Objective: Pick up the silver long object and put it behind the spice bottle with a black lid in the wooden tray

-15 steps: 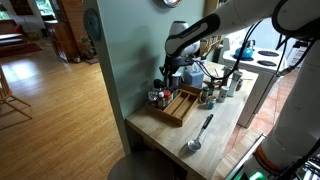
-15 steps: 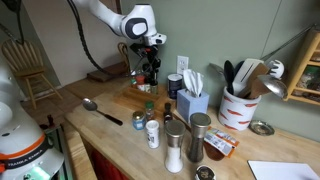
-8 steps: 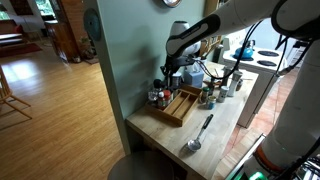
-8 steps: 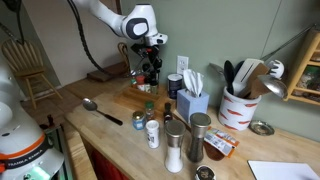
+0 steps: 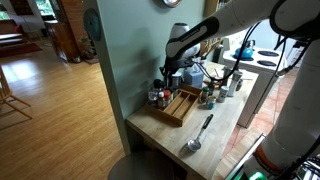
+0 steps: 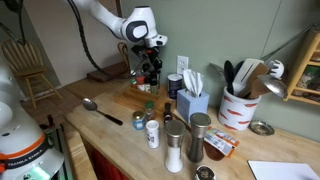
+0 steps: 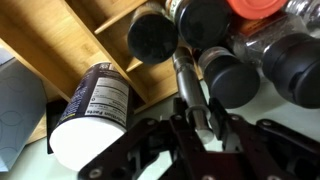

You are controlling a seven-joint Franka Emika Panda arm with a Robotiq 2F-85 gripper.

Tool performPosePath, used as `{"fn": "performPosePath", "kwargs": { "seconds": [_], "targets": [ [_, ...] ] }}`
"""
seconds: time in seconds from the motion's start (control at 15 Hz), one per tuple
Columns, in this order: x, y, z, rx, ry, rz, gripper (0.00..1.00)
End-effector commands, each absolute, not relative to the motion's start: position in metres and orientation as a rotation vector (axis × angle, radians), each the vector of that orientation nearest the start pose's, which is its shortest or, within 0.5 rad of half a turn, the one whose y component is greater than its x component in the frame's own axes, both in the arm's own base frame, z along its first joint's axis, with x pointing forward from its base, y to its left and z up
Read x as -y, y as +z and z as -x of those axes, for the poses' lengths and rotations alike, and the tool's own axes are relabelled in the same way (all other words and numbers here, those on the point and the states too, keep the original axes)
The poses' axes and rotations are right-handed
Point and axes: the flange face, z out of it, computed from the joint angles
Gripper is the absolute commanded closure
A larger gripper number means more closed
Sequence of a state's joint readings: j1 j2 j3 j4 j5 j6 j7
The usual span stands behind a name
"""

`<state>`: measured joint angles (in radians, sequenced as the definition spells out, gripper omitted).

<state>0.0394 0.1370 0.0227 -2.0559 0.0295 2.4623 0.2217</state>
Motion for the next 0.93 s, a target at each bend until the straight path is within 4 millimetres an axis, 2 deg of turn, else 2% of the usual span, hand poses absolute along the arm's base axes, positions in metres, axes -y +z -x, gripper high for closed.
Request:
{"fn": "performPosePath", "kwargs": {
  "seconds": [0.0, 0.2, 0.6, 0.67, 0.73, 0.87],
  "targets": [
    [-0.040, 0.386, -0.594, -0.291, -0.376, 3.049, 0.93],
    [-0.042, 0.374, -0.594, -0.279, -0.343, 3.058, 0.93],
    [-0.045, 0.366, -0.591, -0.264, -0.298, 3.063, 0.93],
    [-0.047, 0.364, -0.589, -0.255, -0.285, 3.063, 0.59],
    [-0.047, 0.363, -0.590, -0.253, -0.284, 3.063, 0.45],
    [-0.047, 0.363, -0.589, -0.251, -0.281, 3.060, 0.32]
  ]
}}
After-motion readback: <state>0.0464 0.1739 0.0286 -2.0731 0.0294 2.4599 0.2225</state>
